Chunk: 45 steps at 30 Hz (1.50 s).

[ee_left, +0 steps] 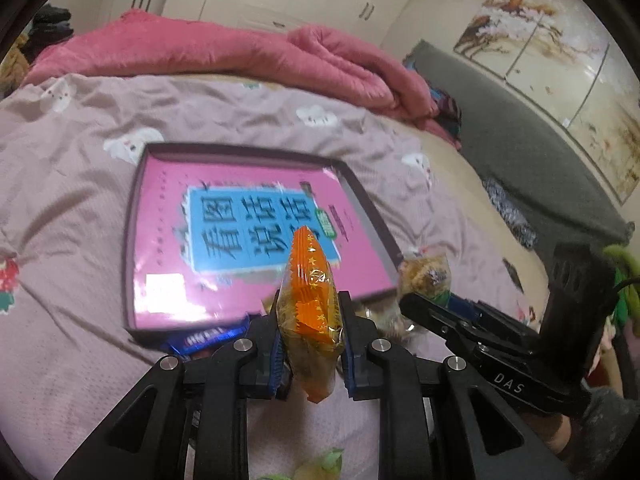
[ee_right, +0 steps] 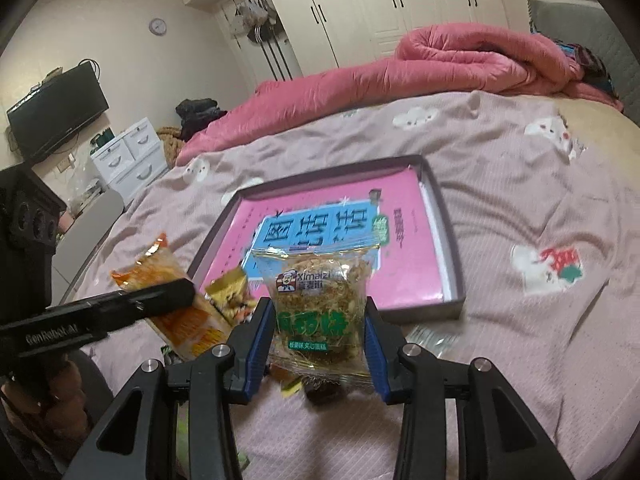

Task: Organize snacks
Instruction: 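Lower the pastry bag onto the book and open the right tool while the left tool carries the chip bag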

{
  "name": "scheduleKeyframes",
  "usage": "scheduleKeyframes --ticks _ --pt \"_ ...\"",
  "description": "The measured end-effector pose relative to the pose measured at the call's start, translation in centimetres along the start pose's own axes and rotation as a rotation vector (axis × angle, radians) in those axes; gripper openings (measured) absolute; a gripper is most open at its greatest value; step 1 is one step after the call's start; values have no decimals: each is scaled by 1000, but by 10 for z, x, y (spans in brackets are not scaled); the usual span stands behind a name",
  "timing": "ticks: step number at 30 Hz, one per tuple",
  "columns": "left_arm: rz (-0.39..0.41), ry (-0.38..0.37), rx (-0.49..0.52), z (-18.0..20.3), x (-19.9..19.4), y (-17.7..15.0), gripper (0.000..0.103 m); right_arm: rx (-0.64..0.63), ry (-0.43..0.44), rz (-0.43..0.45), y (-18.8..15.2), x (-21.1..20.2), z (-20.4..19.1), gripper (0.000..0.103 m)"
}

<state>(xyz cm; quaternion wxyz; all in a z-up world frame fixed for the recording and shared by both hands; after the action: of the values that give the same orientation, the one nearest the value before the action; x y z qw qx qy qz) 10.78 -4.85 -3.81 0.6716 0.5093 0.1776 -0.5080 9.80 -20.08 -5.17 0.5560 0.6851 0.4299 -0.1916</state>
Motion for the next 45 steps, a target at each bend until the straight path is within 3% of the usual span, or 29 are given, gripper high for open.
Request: scheduleKeyframes --ticks 7,18,28,45 --pt "108 29 -60 -26 -27 33 23 9 -13 48 18 -5 11 43" --pt "157 50 -141 -64 -24 55 23 28 -33 82 34 -3 27 43" --pt "101 40 -210 -90 9 48 23 62 -58 66 42 9 45 43" --pt "31 19 -231 -99 39 35 23 80 -67 -9 38 38 57 43"
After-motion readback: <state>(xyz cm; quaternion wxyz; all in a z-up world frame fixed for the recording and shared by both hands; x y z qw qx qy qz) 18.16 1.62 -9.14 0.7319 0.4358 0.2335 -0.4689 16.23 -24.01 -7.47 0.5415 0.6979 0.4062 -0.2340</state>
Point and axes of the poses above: each gripper's, at about its wrist camera, not at the fingertips, and x roughly the way its jaws point, z to its right, y to its top, the point moved 7 cm from there along x, roughly the way its jaws point, and after that the axes turned 9 degrees about -z, right-handed, at the moved point
